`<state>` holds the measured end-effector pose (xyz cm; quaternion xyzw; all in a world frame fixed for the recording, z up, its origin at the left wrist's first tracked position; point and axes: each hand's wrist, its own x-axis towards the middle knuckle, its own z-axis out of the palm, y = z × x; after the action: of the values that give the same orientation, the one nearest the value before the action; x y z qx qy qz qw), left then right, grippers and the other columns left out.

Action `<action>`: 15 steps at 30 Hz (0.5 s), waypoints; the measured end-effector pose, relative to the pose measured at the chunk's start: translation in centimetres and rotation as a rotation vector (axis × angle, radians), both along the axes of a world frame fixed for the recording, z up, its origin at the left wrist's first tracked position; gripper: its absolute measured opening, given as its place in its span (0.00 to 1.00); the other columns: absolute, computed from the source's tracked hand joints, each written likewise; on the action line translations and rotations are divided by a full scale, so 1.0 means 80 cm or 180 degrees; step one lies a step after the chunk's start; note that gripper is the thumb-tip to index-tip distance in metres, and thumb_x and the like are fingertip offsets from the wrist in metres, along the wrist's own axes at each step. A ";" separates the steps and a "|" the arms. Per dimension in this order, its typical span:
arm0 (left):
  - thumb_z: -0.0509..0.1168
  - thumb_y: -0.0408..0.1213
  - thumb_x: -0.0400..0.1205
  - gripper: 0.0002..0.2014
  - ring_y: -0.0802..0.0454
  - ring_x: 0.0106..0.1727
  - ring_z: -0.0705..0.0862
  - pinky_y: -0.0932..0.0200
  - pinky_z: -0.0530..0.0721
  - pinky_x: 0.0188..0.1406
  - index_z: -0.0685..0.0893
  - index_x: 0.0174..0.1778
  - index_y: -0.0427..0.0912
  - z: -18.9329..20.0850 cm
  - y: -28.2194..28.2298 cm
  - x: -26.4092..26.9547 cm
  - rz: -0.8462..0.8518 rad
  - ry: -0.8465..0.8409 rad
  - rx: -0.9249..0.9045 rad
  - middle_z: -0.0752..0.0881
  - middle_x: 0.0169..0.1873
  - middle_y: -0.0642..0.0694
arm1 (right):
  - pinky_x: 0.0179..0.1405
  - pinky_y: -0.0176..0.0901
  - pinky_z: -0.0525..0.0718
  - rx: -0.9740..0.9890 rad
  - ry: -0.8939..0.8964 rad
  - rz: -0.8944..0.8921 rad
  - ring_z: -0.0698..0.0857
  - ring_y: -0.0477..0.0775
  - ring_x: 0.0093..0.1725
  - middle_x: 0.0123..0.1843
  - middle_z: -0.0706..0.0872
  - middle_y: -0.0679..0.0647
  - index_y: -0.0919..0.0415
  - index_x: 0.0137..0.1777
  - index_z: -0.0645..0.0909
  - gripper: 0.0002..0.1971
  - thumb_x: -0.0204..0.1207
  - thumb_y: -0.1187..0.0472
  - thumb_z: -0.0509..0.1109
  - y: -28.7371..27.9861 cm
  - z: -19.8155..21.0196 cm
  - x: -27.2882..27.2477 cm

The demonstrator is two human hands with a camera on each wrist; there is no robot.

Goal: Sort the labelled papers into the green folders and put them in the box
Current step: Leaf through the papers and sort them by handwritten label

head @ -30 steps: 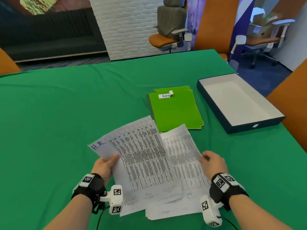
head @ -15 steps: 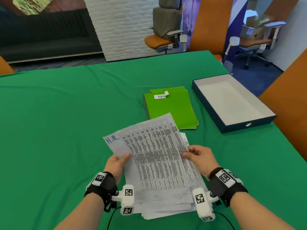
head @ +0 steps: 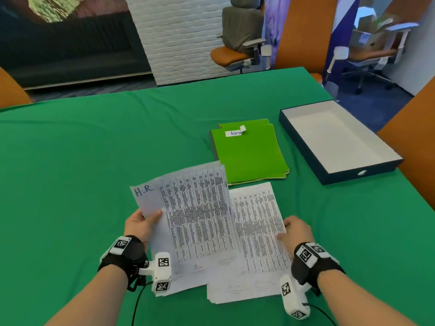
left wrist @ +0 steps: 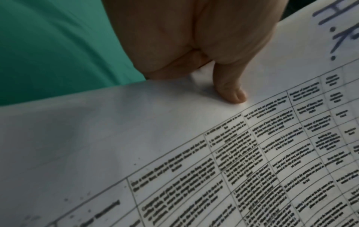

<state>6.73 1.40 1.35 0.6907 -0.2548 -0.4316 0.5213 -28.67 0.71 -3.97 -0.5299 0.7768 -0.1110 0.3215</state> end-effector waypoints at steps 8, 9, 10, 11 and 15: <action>0.68 0.28 0.78 0.13 0.42 0.42 0.83 0.42 0.82 0.51 0.80 0.59 0.36 -0.007 0.000 -0.003 -0.0096 0.0100 0.0112 0.84 0.52 0.34 | 0.42 0.44 0.85 -0.0567 0.0278 -0.0063 0.85 0.55 0.42 0.45 0.89 0.52 0.50 0.53 0.86 0.09 0.80 0.51 0.65 -0.003 0.035 -0.007; 0.67 0.29 0.78 0.13 0.41 0.43 0.84 0.42 0.82 0.51 0.80 0.59 0.35 -0.008 0.000 -0.003 -0.0120 0.0156 0.0134 0.85 0.52 0.34 | 0.47 0.45 0.85 -0.0722 -0.0012 -0.0123 0.85 0.55 0.44 0.48 0.90 0.53 0.52 0.55 0.86 0.10 0.80 0.53 0.66 -0.004 0.039 -0.006; 0.67 0.29 0.78 0.14 0.41 0.43 0.84 0.41 0.82 0.51 0.80 0.59 0.35 -0.008 0.000 -0.004 -0.0164 0.0227 0.0141 0.85 0.53 0.34 | 0.52 0.43 0.83 -0.0888 -0.0436 -0.0201 0.85 0.54 0.48 0.50 0.90 0.53 0.56 0.57 0.87 0.10 0.79 0.56 0.68 -0.005 0.044 -0.005; 0.67 0.29 0.78 0.13 0.40 0.45 0.84 0.41 0.82 0.52 0.80 0.59 0.35 -0.009 0.000 -0.004 -0.0207 0.0300 0.0152 0.85 0.54 0.34 | 0.55 0.41 0.80 -0.0987 -0.0918 -0.0276 0.85 0.53 0.51 0.52 0.89 0.53 0.59 0.58 0.86 0.11 0.78 0.59 0.70 -0.005 0.051 -0.003; 0.63 0.28 0.80 0.07 0.40 0.47 0.84 0.44 0.83 0.45 0.80 0.53 0.37 -0.004 0.001 -0.013 -0.0389 0.0692 0.0039 0.85 0.52 0.36 | 0.60 0.39 0.76 -0.0987 -0.2120 -0.0369 0.83 0.51 0.55 0.53 0.87 0.53 0.63 0.57 0.86 0.12 0.74 0.66 0.73 -0.008 0.082 0.010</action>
<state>5.72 1.46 1.07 0.6262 -0.2358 -0.5365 0.5143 -27.87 0.05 2.57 -0.4623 0.6323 -0.4117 0.4657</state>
